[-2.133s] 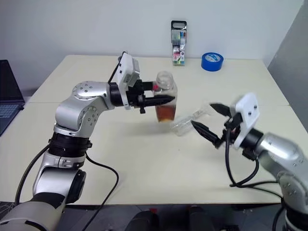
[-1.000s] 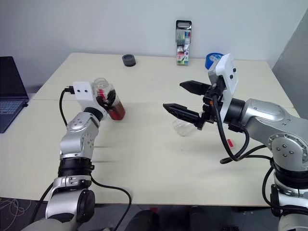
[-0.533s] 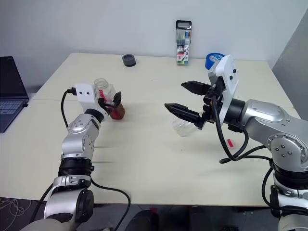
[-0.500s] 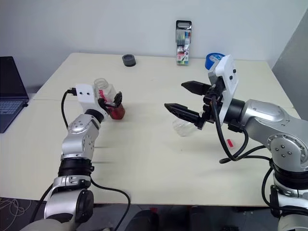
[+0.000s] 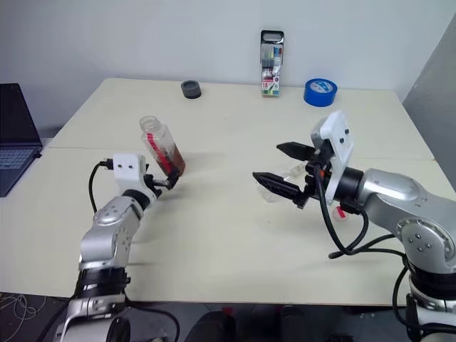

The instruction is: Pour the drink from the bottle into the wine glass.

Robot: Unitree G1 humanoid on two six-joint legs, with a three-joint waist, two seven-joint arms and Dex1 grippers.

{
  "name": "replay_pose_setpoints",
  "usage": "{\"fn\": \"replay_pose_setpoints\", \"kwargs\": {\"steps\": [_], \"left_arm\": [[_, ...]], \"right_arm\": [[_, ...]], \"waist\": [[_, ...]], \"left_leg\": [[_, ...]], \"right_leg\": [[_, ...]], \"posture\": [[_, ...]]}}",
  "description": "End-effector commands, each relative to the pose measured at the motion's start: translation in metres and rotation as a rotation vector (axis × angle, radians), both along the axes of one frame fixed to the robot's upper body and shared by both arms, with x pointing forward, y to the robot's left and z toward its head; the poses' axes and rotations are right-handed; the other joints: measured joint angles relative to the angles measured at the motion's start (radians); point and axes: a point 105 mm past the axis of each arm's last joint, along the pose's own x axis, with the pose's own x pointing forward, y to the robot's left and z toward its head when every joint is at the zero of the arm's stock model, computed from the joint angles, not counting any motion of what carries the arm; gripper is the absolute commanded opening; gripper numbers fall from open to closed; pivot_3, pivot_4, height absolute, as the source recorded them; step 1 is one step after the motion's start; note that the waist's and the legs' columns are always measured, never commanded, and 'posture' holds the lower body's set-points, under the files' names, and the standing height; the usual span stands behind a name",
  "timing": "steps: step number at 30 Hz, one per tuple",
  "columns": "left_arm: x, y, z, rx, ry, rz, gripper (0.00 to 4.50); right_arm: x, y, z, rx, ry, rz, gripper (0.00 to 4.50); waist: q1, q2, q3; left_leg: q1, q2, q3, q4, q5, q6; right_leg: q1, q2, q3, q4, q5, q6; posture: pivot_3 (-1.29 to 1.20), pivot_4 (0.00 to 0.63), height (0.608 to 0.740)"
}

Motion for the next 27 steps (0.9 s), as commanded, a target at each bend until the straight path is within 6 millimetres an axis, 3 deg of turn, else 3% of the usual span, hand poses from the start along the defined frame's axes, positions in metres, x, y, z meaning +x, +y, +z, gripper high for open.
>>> {"fn": "replay_pose_setpoints", "kwargs": {"steps": [1,4,7,9,12,18,27], "left_arm": [[-0.019,-0.017,0.015,0.043,0.004,-0.126,4.44],[-0.046,-0.051,0.019,0.161,0.025,-0.455,4.44],[-0.063,-0.081,0.037,0.159,0.008,-0.743,4.44],[-0.062,-0.089,0.049,0.154,-0.014,-0.818,4.44],[-0.059,-0.098,0.062,0.126,-0.038,-0.884,4.44],[-0.054,-0.106,0.067,0.123,-0.044,-0.929,4.44],[-0.057,-0.113,0.065,0.101,-0.034,-0.963,4.44]], "right_arm": [[-0.004,-0.011,0.001,-0.03,-0.064,-0.065,4.5],[0.01,-0.033,-0.019,-0.205,-0.124,-0.185,4.5],[0.038,-0.068,-0.043,-0.574,-0.347,-0.302,4.5],[0.053,-0.085,-0.054,-0.76,-0.487,-0.326,4.5],[0.069,-0.095,-0.065,-0.908,-0.618,-0.292,4.5],[0.102,-0.092,-0.087,-1.07,-0.792,-0.198,4.5],[0.14,-0.059,-0.095,-1.102,-0.98,-0.124,4.5]], "waist": [[0.0,0.0,0.0],[0.0,0.0,0.0],[0.004,0.0,0.0],[0.005,0.0,0.0],[0.0,0.001,0.0],[-0.025,0.001,0.0],[-0.022,0.001,0.001]], "left_leg": [[0.0,0.0,0.0,0.0,0.0,0.0],[0.001,0.0,0.0,0.0,0.0,0.0],[0.002,0.0,0.001,0.0,0.0,0.0],[0.003,-0.001,0.002,0.0,0.002,-0.003],[0.003,-0.001,0.003,0.0,0.002,-0.004],[0.005,0.001,0.008,-0.001,0.002,-0.004],[0.005,0.001,0.01,-0.001,0.002,-0.004]], "right_leg": [[0.0,0.0,0.0,0.0,0.0,0.0],[0.001,0.0,0.0,0.0,0.0,0.0],[0.001,0.0,0.0,0.0,0.0,0.0],[0.002,0.0,0.001,0.0,0.0,0.0],[0.001,0.001,0.002,0.0,0.0,0.0],[0.001,0.002,0.006,0.001,0.0,0.0],[0.0,0.002,0.008,0.001,0.0,0.0]], "posture": [[0.0,0.15,0.74],[0.0,0.15,0.74],[0.0,0.15,0.74],[0.0,0.15,0.74],[0.0,0.15,0.74],[0.0,0.15,0.74],[0.0,0.15,0.74]]}}
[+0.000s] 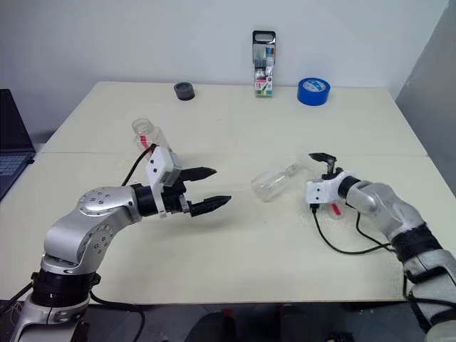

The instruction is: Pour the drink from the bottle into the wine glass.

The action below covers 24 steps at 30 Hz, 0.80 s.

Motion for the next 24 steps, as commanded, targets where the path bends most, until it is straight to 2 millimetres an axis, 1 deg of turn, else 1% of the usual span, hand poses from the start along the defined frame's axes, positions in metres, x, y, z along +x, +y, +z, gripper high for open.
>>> {"fn": "replay_pose_setpoints", "kwargs": {"steps": [1,4,6,10,16,17,18,20,23,24], "left_arm": [[-0.003,-0.003,0.008,-0.012,-0.03,-0.016,4.44],[-0.005,-0.004,0.005,-0.013,-0.025,-0.017,4.44],[-0.006,-0.005,0.006,-0.016,-0.024,-0.018,4.44],[-0.005,-0.004,0.007,-0.018,-0.026,-0.016,4.44],[-0.002,-0.006,0.01,-0.025,-0.032,-0.017,4.44],[-0.001,-0.006,0.011,-0.025,-0.034,-0.017,4.5],[-0.001,-0.006,0.011,-0.026,-0.034,-0.018,4.5],[0.0,-0.006,0.012,-0.026,-0.037,-0.014,4.5],[0.002,-0.003,0.013,-0.028,-0.036,-0.002,4.5],[0.002,-0.002,0.013,-0.029,-0.033,0.0,4.5]], "right_arm": [[0.012,0.004,0.008,-0.02,-0.067,0.023,4.5],[0.025,0.008,0.005,-0.047,-0.079,0.008,4.5],[0.029,0.013,0.005,-0.056,-0.087,0.019,4.5],[0.035,0.023,0.009,-0.069,-0.112,0.039,4.5],[0.038,0.035,0.007,-0.099,-0.107,0.067,4.5],[0.038,0.036,0.005,-0.106,-0.101,0.07,4.1],[0.038,0.036,0.003,-0.111,-0.096,0.071,3.91],[0.038,0.036,0.003,-0.112,-0.099,0.071,3.26],[0.039,0.035,0.004,-0.115,-0.106,0.066,2.15],[0.04,0.034,0.004,-0.118,-0.105,0.063,1.71]], "waist": [[0.0,0.0,0.0],[0.0,0.0,0.0],[-0.001,0.0,0.0],[-0.002,0.0,0.0],[-0.003,0.0,0.0],[-0.003,0.0,0.0],[-0.003,0.0,0.0],[-0.003,0.0,0.0],[-0.003,0.0,0.0],[-0.003,0.0,0.0]], "left_leg": [[0.0,0.0,0.0,0.0,0.0,0.0],[0.0,0.0,0.0,0.0,0.0,0.0],[0.0,0.0,0.001,0.0,0.0,0.0],[0.0,0.0,0.001,0.0,0.0,0.0],[0.001,0.0,0.002,0.0,0.0,0.0],[0.001,0.0,0.002,0.0,0.0,0.0],[0.001,0.0,0.002,0.0,0.0,0.0],[0.001,0.0,0.002,0.0,0.0,0.0],[0.001,0.0,0.002,0.0,0.0,0.0],[0.001,0.0,0.002,0.0,0.0,0.0]], "right_leg": [[0.0,0.0,0.0,0.0,0.0,0.0],[0.0,0.0,0.0,0.0,0.0,0.0],[0.0,0.0,0.001,0.0,0.0,0.0],[0.0,0.0,0.001,0.0,0.0,0.0],[0.0,0.0,0.001,0.001,0.0,0.0],[0.0,0.0,0.001,0.001,0.0,0.0],[0.0,0.0,0.002,0.001,0.0,0.0],[0.0,0.0,0.001,0.001,0.0,0.0],[0.0,0.0,0.002,0.001,0.0,0.0],[0.0,0.0,0.002,0.001,0.0,0.0]], "posture": [[0.0,0.15,0.74],[0.0,0.15,0.74],[0.0,0.15,0.74],[0.0,0.15,0.74],[0.0,0.15,0.74],[0.0,0.15,0.74],[0.0,0.15,0.74],[0.0,0.15,0.74],[0.0,0.15,0.74],[0.0,0.15,0.74]]}}
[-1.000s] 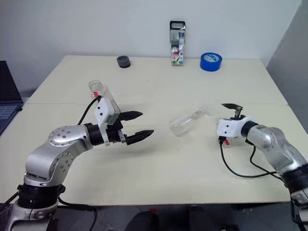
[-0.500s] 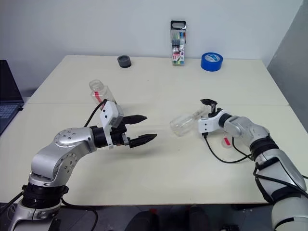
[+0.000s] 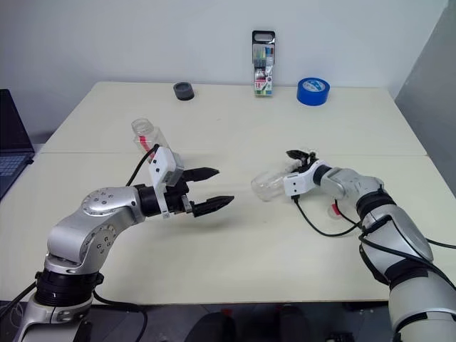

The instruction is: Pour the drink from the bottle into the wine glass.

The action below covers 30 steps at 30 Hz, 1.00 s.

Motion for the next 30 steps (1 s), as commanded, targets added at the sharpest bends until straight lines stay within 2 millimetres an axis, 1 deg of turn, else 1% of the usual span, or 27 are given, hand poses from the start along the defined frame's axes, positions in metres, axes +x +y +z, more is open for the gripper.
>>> {"fn": "replay_pose_setpoints", "kwargs": {"steps": [1,4,5,7,9,11,13,14,16,18,21,24,27,30], "left_arm": [[0.001,0.001,0.012,-0.012,-0.035,-0.001,4.5],[-0.002,0.0,0.01,-0.01,-0.025,-0.01,4.5],[-0.003,0.0,0.009,-0.008,-0.02,-0.016,4.5],[-0.009,0.0,0.006,0.004,-0.003,-0.035,4.5],[-0.022,0.003,0.002,-0.002,0.023,-0.039,4.5],[-0.037,0.007,0.0,-0.033,0.042,-0.027,4.5],[-0.05,0.014,-0.003,-0.071,0.047,0.02,4.5],[-0.052,0.019,-0.004,-0.085,0.019,0.068,4.5],[-0.051,0.033,-0.004,-0.123,-0.035,0.206,4.5],[-0.053,0.048,-0.014,-0.128,-0.053,0.331,4.5],[-0.056,0.06,-0.025,-0.146,-0.07,0.471,4.5],[-0.061,0.062,-0.03,-0.181,-0.07,0.552,4.5],[-0.062,0.06,-0.035,-0.195,-0.058,0.578,4.5],[-0.063,0.058,-0.037,-0.213,-0.052,0.589,4.5]], "right_arm": [[0.004,0.001,0.012,0.003,-0.033,0.001,1.42],[0.004,0.001,0.012,0.002,-0.034,0.001,0.41],[0.004,0.001,0.013,0.006,-0.037,0.005,0.14],[0.004,0.004,0.019,0.033,-0.06,0.013,0.13],[0.006,0.011,0.033,0.176,-0.062,0.005,0.13],[0.008,0.021,0.049,0.378,-0.032,-0.01,0.13],[0.011,0.035,0.063,0.633,0.051,-0.027,0.13],[0.015,0.041,0.068,0.782,0.118,-0.051,0.13],[0.019,0.055,0.072,1.036,0.274,-0.075,0.13],[0.02,0.072,0.069,1.2,0.417,-0.075,0.13],[0.016,0.095,0.062,1.337,0.574,-0.057,0.13],[0.008,0.113,0.055,1.398,0.665,-0.032,0.13],[0.004,0.12,0.051,1.445,0.715,-0.019,0.13],[-0.002,0.128,0.047,1.495,0.756,0.011,0.13]], "waist": [[0.0,0.0,0.0],[0.0,0.0,0.0],[0.0,0.0,0.0],[-0.001,0.0,0.0],[-0.006,0.0,0.0],[-0.021,0.0,0.0],[-0.033,0.0,0.0],[-0.037,0.0,0.0],[-0.04,0.0,0.0],[-0.038,0.0,0.0],[-0.025,0.0,0.0],[-0.012,0.0,0.0],[0.001,0.0,0.0],[0.004,0.0,0.0]], "left_leg": [[0.0,0.0,0.0,0.0,0.0,0.0],[0.0,0.0,0.0,0.0,0.0,0.0],[0.0,0.0,0.0,0.0,0.0,0.0],[0.0,0.0,0.0,0.0,0.0,0.0],[0.0,0.0,0.0,0.0,0.0,0.0],[0.0,0.0,0.001,-0.001,0.0,0.0],[0.0,0.002,0.002,-0.001,0.0,0.0],[0.001,0.002,0.002,-0.001,0.0,0.0],[0.002,0.003,0.002,-0.002,0.0,0.0],[0.003,0.004,0.001,-0.001,0.0,0.0],[0.003,0.004,0.001,-0.001,0.0,0.0],[0.002,0.003,0.002,-0.001,-0.001,0.001],[0.002,0.003,0.001,-0.002,-0.001,0.001],[0.001,0.002,0.002,-0.002,-0.001,0.002]], "right_leg": [[0.0,0.0,0.0,0.0,0.0,0.0],[0.0,0.0,0.0,0.0,0.0,0.0],[0.0,0.0,0.0,0.0,0.0,0.0],[0.0,0.0,0.0,0.0,0.0,0.0],[0.0,0.0,0.0,0.0,0.0,0.0],[-0.001,0.0,0.002,0.0,0.0,0.0],[-0.001,0.001,0.002,-0.001,0.0,0.0],[-0.001,0.001,0.002,0.0,0.0,0.0],[0.0,0.001,0.001,0.0,0.0,0.0],[0.001,0.001,0.0,0.001,0.0,-0.001],[0.001,0.001,0.0,0.002,0.001,-0.001],[0.001,0.0,0.0,0.001,0.001,-0.001],[0.001,0.0,-0.001,0.0,0.001,-0.001],[0.001,0.0,0.0,0.0,0.001,0.0]], "posture": [[0.0,0.15,0.74],[0.0,0.15,0.74],[0.0,0.15,0.74],[0.0,0.15,0.74],[0.0,0.15,0.74],[0.0,0.15,0.74],[0.0,0.15,0.74],[0.0,0.15,0.74],[0.0,0.15,0.74],[0.0,0.15,0.74],[0.0,0.15,0.74],[0.0,0.15,0.74],[0.0,0.15,0.74],[0.0,0.15,0.74]]}}
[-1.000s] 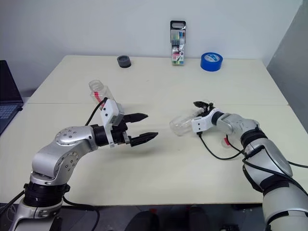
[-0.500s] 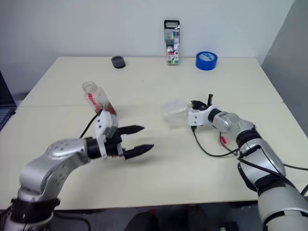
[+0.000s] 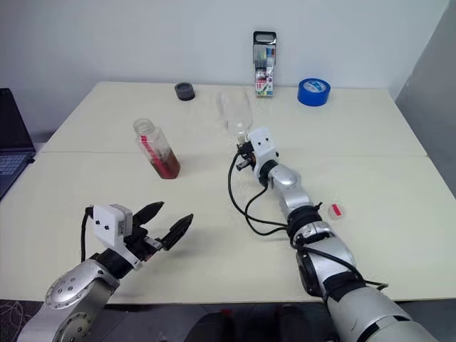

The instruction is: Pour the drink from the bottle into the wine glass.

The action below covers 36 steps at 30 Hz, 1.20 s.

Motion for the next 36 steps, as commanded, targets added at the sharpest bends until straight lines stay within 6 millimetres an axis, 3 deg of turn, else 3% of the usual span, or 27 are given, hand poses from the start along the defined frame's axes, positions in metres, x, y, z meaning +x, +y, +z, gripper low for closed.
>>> {"fn": "replay_pose_setpoints", "kwargs": {"steps": [1,15,27,28,36], "left_arm": [[-0.003,-0.007,0.011,-0.004,-0.058,-0.004,4.5],[-0.002,-0.005,0.004,0.012,-0.04,-0.05,4.5],[0.006,-0.007,0.006,0.009,-0.047,-0.064,4.5],[0.007,-0.007,0.006,0.009,-0.047,-0.064,4.5],[0.009,-0.007,0.006,0.014,-0.042,-0.076,4.5]], "right_arm": [[-0.004,0.006,0.021,0.095,-0.059,0.023,0.13],[-0.034,0.044,-0.021,0.011,-0.11,0.077,0.13],[-0.034,0.046,-0.033,0.01,-0.061,0.055,0.13],[-0.035,0.046,-0.034,0.004,-0.061,0.055,0.86],[-0.035,0.044,-0.042,-0.044,-0.058,0.052,3.58]], "waist": [[-0.001,0.0,0.0],[-0.003,0.0,0.0],[-0.003,0.0,0.0],[-0.003,0.0,0.0],[-0.003,0.0,0.0]], "left_leg": [[0.0,0.0,0.0,0.0,-0.001,0.002],[0.001,0.0,0.0,-0.001,-0.001,0.002],[0.001,0.0,0.0,-0.002,0.0,-0.001],[0.001,0.0,0.0,-0.002,0.0,-0.001],[0.001,0.0,0.0,-0.002,0.0,-0.001]], "right_leg": [[0.0,0.0,0.0,0.0,0.0,0.0],[-0.001,0.001,0.0,0.0,0.0,0.0],[0.0,0.001,0.0,0.0,0.0,0.0],[0.0,0.001,0.0,0.0,0.0,0.0],[0.0,0.001,0.0,0.0,0.0,0.0]], "posture": [[0.0,0.15,0.74],[0.0,0.15,0.74],[0.0,0.15,0.74],[0.0,0.15,0.74],[0.0,0.15,0.74]]}}
